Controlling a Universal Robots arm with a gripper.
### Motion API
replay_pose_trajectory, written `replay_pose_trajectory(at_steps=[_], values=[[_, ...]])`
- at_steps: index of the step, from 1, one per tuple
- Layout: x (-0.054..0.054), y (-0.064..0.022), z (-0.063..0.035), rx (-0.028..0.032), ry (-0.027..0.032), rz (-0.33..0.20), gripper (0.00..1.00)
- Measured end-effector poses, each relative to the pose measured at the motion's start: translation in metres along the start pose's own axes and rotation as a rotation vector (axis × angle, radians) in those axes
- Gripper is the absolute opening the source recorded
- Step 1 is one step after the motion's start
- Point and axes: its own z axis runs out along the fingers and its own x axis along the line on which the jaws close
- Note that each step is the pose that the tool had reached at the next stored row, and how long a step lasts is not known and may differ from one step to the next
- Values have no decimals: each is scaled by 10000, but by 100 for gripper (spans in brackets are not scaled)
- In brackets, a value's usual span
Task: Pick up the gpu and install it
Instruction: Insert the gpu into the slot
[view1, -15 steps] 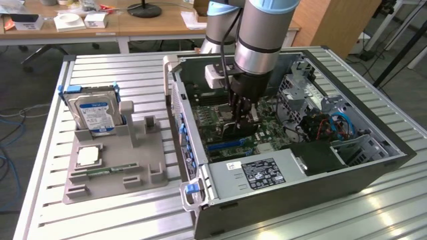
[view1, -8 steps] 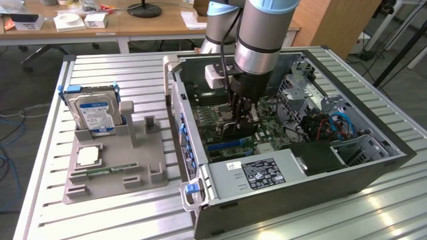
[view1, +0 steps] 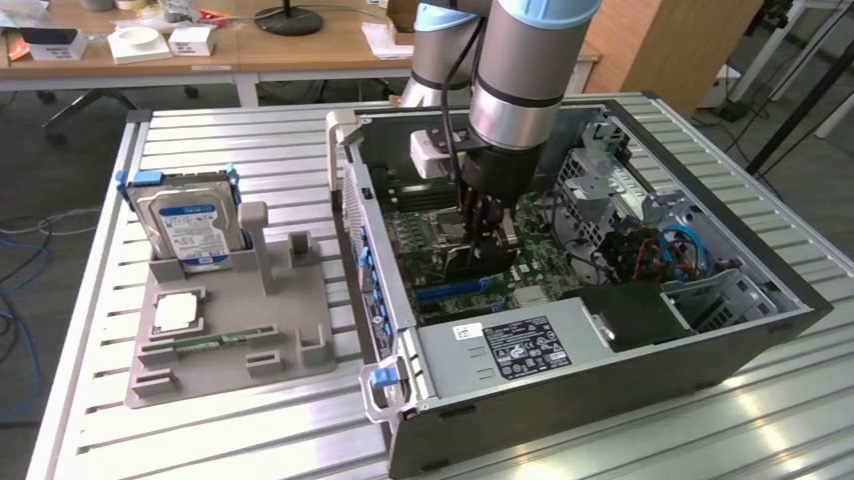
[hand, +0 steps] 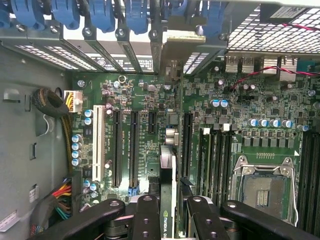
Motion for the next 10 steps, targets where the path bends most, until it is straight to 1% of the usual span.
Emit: replay_pose_trajectory(at_steps=[10], values=[[1,12,0,0,1,-3,26]])
